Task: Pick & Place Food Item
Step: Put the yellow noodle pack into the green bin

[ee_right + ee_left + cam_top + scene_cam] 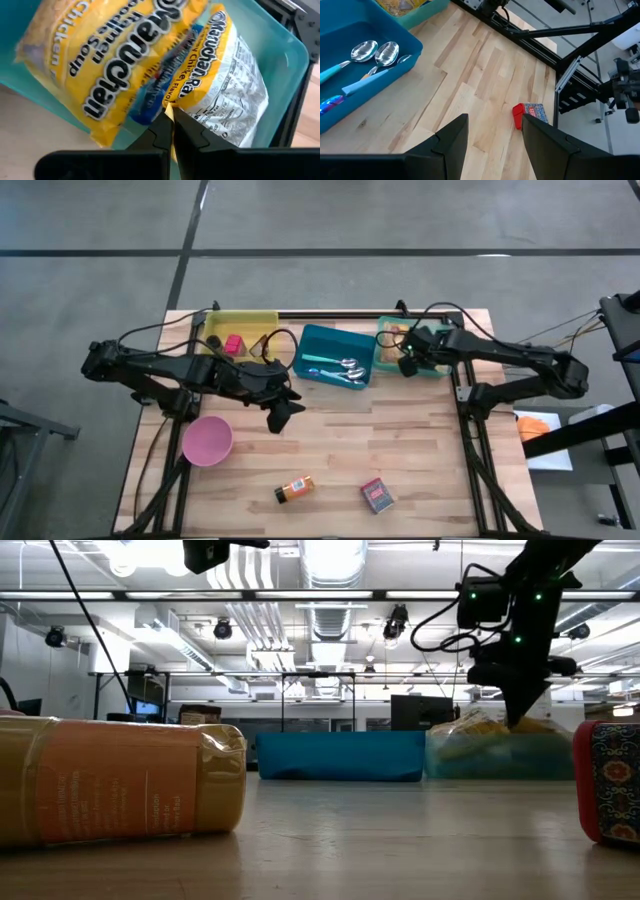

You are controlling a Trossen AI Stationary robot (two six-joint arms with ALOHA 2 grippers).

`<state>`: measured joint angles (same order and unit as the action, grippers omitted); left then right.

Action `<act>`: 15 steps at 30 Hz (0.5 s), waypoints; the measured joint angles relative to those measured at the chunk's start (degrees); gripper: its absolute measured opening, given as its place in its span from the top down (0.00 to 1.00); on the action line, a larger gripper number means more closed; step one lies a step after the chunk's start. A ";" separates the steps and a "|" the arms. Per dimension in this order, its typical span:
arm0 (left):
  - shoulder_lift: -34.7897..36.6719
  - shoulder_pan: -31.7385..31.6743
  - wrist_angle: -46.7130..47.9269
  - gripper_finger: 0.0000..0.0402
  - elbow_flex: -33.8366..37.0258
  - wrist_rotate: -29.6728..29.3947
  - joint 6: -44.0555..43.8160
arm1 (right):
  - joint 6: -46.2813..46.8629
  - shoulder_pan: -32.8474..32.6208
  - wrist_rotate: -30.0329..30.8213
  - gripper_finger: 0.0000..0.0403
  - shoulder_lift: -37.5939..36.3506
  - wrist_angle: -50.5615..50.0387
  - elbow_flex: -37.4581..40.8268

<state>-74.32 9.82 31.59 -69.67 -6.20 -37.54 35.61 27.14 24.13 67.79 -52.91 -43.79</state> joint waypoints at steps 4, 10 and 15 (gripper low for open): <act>0.00 0.00 0.00 0.52 0.00 0.00 0.00 | -0.34 -0.11 -0.39 0.98 0.58 1.21 0.04; 0.00 0.00 0.00 0.52 0.00 0.00 -0.01 | -2.90 -0.11 -5.03 0.96 0.16 1.25 0.04; 0.00 0.00 0.00 0.52 0.00 0.00 0.00 | -2.99 -0.11 -5.35 0.79 -0.78 1.34 0.04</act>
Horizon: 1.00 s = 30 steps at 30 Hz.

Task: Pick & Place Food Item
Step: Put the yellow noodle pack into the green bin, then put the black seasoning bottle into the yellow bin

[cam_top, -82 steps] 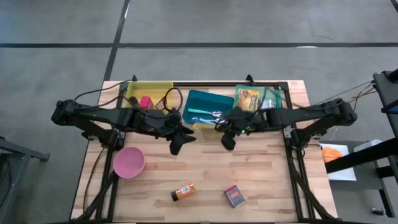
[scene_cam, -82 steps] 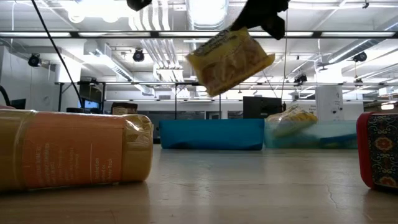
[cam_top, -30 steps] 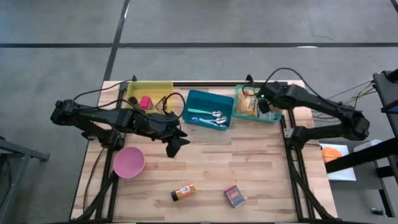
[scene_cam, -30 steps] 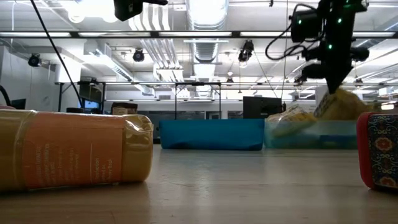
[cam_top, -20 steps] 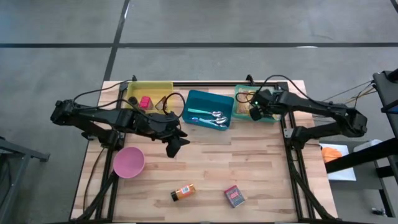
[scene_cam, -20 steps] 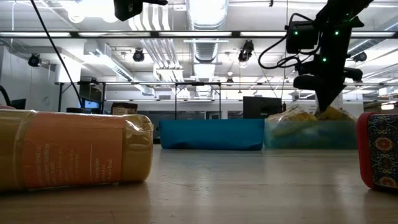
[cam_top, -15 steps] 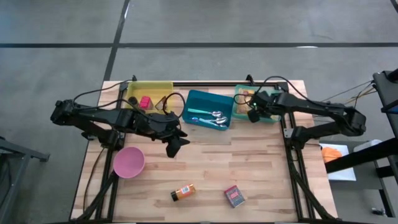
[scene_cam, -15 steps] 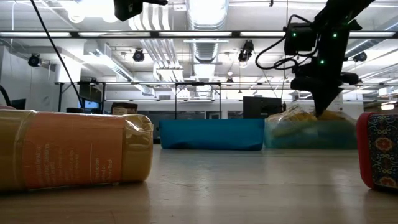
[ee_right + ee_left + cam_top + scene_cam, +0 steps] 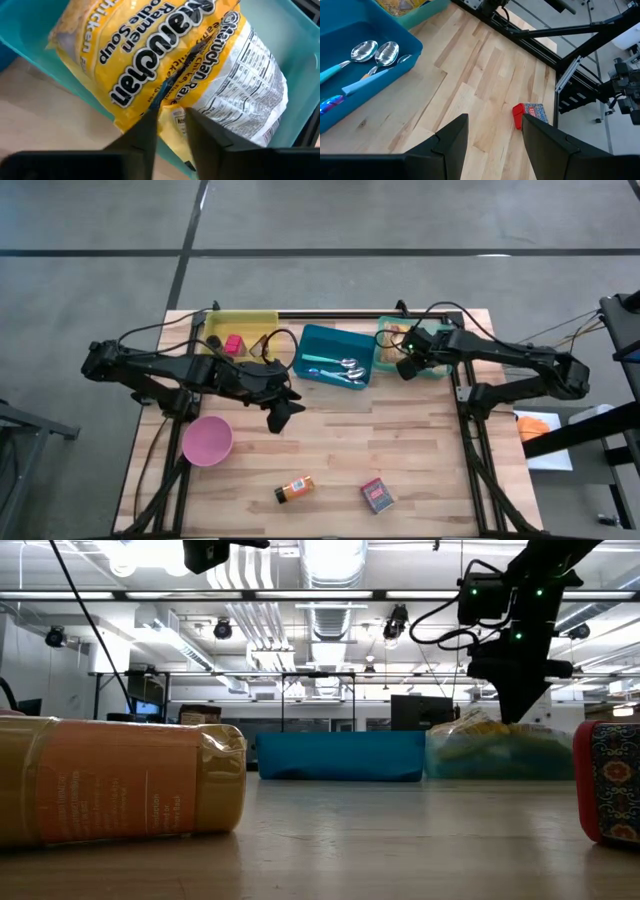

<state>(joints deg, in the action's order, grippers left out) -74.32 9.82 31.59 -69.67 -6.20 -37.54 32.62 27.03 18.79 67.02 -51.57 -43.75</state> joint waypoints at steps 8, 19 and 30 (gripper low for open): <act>0.00 0.00 0.00 0.52 0.00 0.88 -0.42 | 2.25 -0.02 -0.87 0.46 -3.08 -0.64 -0.02; -0.09 1.41 0.02 0.52 4.15 15.53 -4.96 | 4.13 -2.23 -1.01 0.39 -14.44 -8.81 -4.02; -2.49 11.88 -0.07 0.52 8.20 14.18 -4.52 | -3.87 -16.41 -4.38 0.39 -16.66 -6.59 -9.43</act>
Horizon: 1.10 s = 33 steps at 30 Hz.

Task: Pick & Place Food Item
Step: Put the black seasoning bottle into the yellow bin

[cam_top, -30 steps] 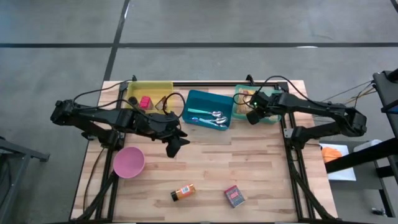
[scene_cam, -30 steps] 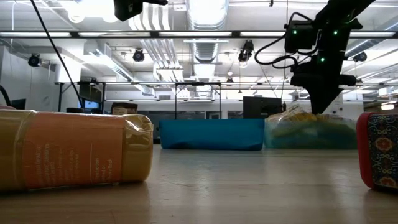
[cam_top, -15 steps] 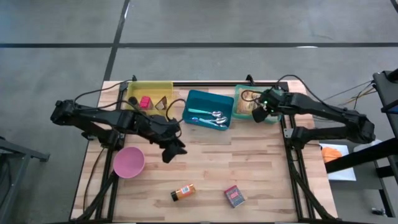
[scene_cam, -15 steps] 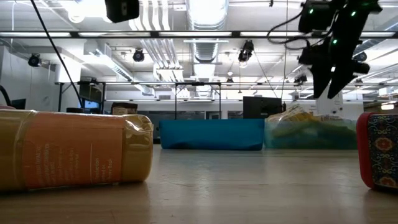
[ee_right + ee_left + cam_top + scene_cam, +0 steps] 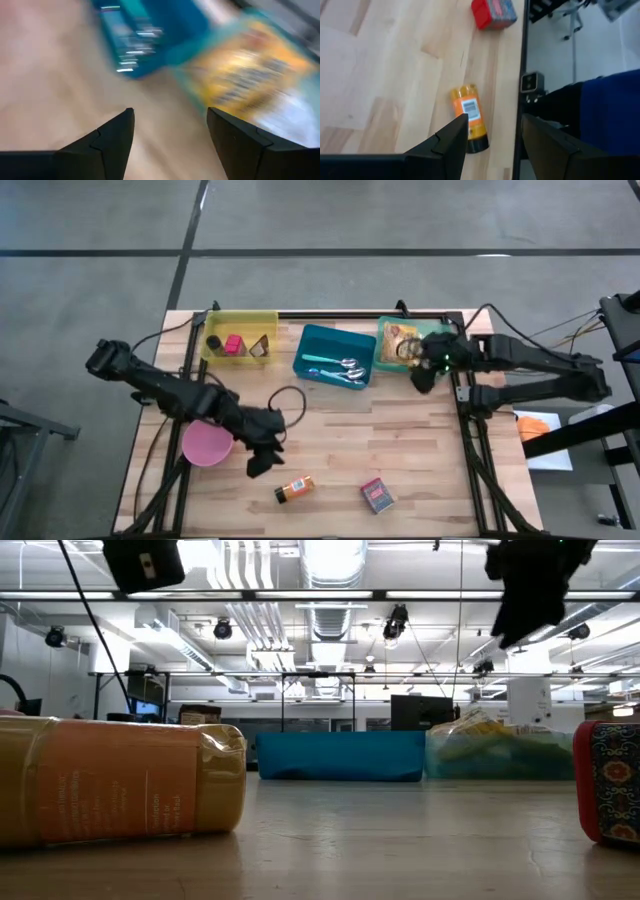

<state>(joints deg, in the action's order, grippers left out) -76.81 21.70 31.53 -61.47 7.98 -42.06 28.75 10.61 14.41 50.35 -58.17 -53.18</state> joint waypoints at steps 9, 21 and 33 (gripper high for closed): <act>-3.29 2.33 0.98 0.52 0.00 -1.20 -2.73 | -5.93 -19.31 -5.54 0.39 10.15 12.48 -1.83; -9.75 7.68 3.28 0.52 0.00 3.24 -9.43 | -12.42 -26.54 -3.79 0.39 27.68 12.13 -16.13; -16.17 20.13 -5.14 0.52 0.00 -16.27 -17.11 | -18.41 -30.36 -4.24 0.39 33.57 12.65 -22.91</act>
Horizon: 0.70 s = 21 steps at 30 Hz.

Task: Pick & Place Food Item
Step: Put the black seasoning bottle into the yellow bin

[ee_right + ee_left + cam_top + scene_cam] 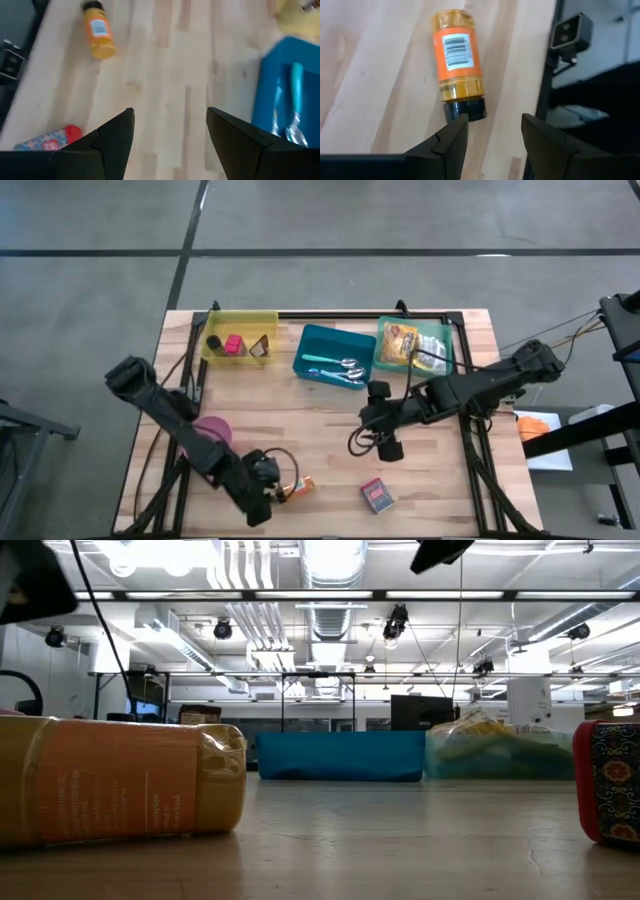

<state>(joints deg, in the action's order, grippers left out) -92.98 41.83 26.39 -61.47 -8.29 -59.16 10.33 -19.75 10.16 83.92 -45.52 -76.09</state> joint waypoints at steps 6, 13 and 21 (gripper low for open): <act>-1.88 6.06 -0.07 0.52 0.00 -8.66 -6.44 | -2.53 -2.22 -3.66 0.39 1.77 8.00 0.57; -8.53 10.21 -4.88 0.52 -0.06 -14.53 -10.37 | -3.59 -2.97 -4.62 0.39 5.50 11.56 0.59; -14.21 10.78 -5.35 0.52 -0.05 -20.38 -13.80 | -1.53 -3.65 -7.83 0.39 8.46 18.54 0.63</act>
<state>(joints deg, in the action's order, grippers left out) -107.19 52.62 21.04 -61.52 -28.66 -72.96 8.81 -23.40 2.33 92.39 -26.98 -75.46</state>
